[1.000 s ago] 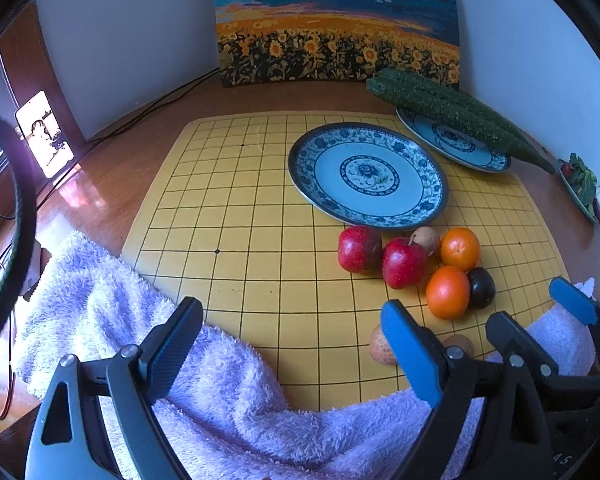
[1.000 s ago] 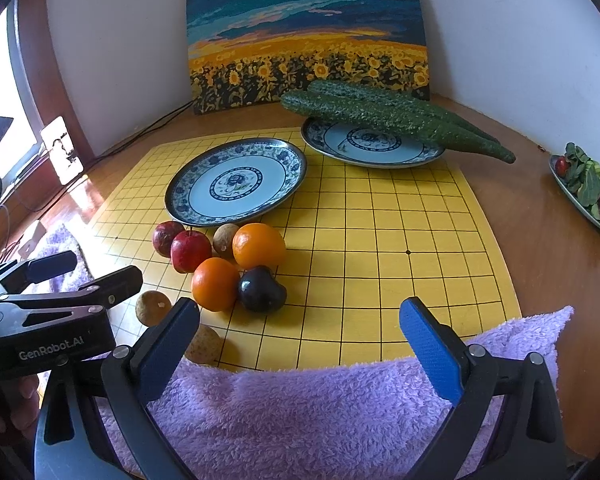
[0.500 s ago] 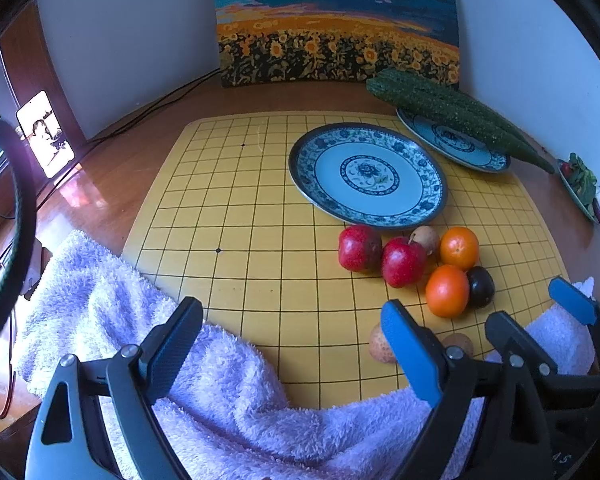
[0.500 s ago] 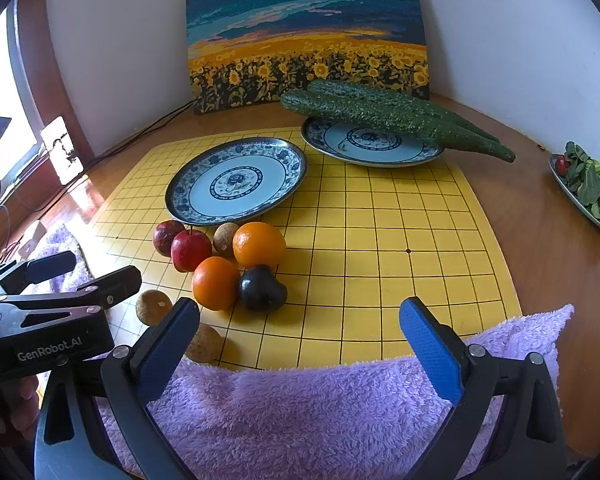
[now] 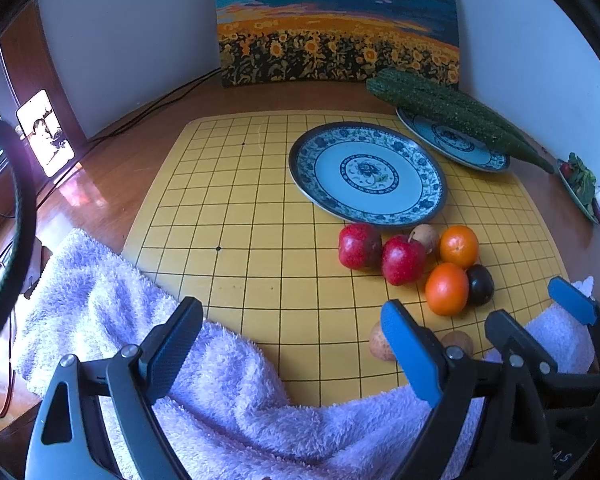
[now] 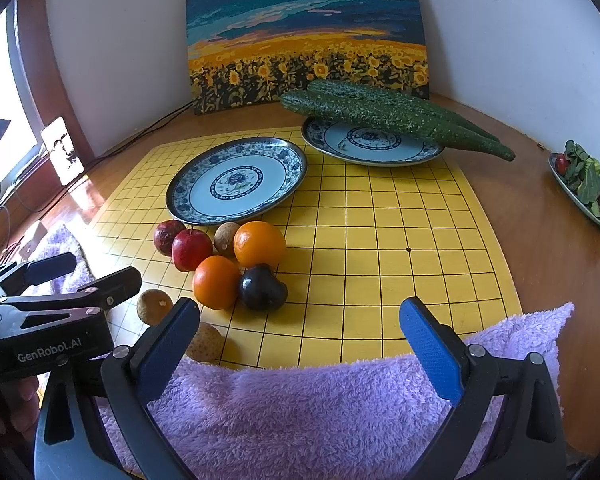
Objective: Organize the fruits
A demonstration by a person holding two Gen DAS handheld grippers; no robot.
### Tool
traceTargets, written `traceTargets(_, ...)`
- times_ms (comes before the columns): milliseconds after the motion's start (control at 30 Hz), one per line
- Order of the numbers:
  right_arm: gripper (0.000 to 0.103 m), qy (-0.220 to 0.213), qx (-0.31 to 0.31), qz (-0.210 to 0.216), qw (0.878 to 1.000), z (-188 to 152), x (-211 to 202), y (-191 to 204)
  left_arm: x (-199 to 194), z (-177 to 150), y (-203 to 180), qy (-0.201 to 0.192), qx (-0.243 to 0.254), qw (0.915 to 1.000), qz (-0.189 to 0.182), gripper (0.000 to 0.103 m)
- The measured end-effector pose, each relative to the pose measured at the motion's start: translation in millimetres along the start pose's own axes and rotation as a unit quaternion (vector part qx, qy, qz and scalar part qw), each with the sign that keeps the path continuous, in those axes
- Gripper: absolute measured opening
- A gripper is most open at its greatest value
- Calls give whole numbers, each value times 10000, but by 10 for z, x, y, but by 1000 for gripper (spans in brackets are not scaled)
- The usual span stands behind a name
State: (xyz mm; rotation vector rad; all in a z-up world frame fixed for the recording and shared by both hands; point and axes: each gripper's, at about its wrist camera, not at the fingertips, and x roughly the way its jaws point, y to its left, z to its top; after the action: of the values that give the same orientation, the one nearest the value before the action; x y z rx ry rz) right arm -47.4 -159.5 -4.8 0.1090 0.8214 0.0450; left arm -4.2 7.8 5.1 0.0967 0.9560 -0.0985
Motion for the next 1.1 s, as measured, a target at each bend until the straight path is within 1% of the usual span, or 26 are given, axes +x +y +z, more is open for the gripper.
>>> traceTargets(400,102,27,-1,-2,10000,-14,7,2,11,-40,2,33,12,10000,-38,94)
traceTargets(533,102,32,-12,-8,10000,-17,3,4,4,-51,13,34,22,9999,-118,94)
traceTargets(800,101,37,5,-14,10000,-12,-9,-3,-42,-94,-2,57,99,9995,-285,89)
traceTargets(967,95,34,3,-23,10000,-16,-24,-13,-70,-112,-4,59,124,9991,-393,87)
traceTargets(1033,89,42,16,-13,10000,-16,-30,-25,-91,-113,-7,59,131,9989,-455,86)
traceTargets(1100,85,45,10,5,10000,-13,-39,-34,-131,-114,-10,27,154,9983,-559,85)
